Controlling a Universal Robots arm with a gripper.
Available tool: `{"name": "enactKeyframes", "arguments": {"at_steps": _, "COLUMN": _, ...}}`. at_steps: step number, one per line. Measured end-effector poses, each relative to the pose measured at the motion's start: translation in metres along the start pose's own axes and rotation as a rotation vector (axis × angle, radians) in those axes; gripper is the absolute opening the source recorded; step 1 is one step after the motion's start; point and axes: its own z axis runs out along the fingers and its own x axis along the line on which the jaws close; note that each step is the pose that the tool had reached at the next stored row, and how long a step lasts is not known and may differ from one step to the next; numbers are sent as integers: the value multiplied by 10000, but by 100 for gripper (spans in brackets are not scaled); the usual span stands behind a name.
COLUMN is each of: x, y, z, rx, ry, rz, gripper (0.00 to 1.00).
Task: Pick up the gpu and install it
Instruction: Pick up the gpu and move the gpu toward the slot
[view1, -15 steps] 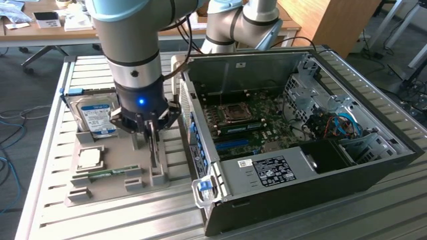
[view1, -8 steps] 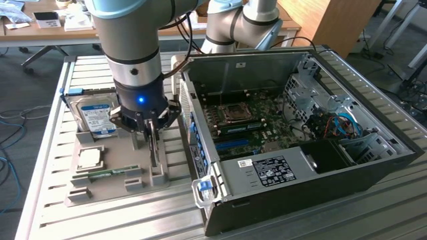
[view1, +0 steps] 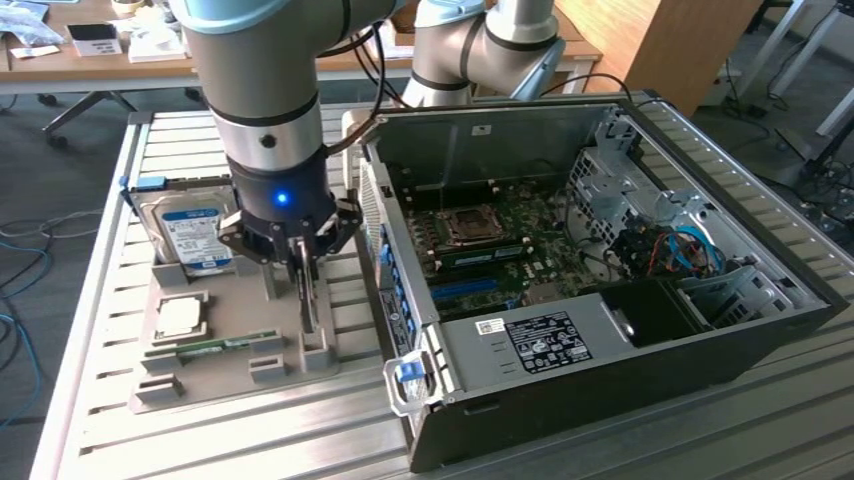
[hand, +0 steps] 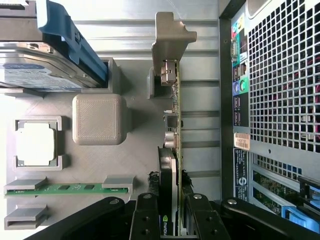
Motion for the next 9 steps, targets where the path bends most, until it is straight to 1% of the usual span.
{"name": "enactKeyframes", "arguments": {"at_steps": 3, "x": -2, "y": 3, "z": -43, "rx": -1, "ry": -2, "rz": 0, "gripper": 27}}
{"name": "enactKeyframes", "arguments": {"at_steps": 9, "x": -6, "y": 11, "z": -167, "rx": -1, "ry": -2, "rz": 0, "gripper": 27}}
